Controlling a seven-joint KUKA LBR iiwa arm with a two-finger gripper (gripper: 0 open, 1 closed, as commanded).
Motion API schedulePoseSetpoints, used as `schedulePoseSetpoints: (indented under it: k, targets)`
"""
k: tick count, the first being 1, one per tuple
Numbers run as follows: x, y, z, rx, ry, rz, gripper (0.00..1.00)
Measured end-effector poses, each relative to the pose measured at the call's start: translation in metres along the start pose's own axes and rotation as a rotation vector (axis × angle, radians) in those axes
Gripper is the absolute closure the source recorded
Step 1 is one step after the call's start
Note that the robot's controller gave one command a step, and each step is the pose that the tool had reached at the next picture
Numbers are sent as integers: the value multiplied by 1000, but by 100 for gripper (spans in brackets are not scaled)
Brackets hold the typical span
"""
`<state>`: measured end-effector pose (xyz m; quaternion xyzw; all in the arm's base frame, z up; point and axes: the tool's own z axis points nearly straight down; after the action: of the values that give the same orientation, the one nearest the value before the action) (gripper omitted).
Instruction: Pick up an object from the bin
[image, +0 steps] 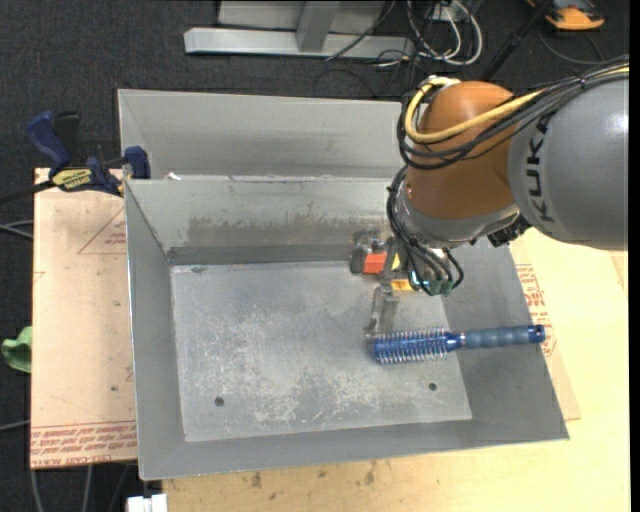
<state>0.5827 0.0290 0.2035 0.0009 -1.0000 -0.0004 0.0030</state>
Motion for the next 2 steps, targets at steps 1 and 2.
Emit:
schedulePoseSetpoints:
  k: [1,2]
  targets:
    - [38,-88,138,1,1,-102,0]
    - [35,-85,134,0,-7,-106,100]
